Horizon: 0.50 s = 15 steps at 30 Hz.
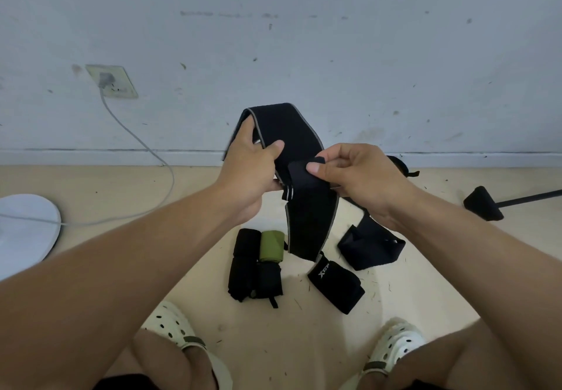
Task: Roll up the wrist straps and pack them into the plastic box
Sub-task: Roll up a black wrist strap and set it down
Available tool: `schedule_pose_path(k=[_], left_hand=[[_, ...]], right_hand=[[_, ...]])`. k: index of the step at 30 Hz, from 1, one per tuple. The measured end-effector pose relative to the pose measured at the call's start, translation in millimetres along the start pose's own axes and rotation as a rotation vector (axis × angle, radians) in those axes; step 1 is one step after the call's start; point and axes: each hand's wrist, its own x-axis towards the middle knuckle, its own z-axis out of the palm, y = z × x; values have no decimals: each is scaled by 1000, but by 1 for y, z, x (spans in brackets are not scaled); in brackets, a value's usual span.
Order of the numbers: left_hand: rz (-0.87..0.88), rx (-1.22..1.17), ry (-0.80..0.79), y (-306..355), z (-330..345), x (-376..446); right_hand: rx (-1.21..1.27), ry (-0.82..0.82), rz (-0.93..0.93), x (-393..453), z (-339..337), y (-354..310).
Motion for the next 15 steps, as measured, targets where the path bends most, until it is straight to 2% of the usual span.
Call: schedule_pose_path(k=[6,15], left_hand=[[20,-20,-54,0,1,-2],[38,-21,-29,-3,0,2]], right_hand=[[-54,15,-32,0,-4,0],[-82,-45,-25,0,-8,-2]])
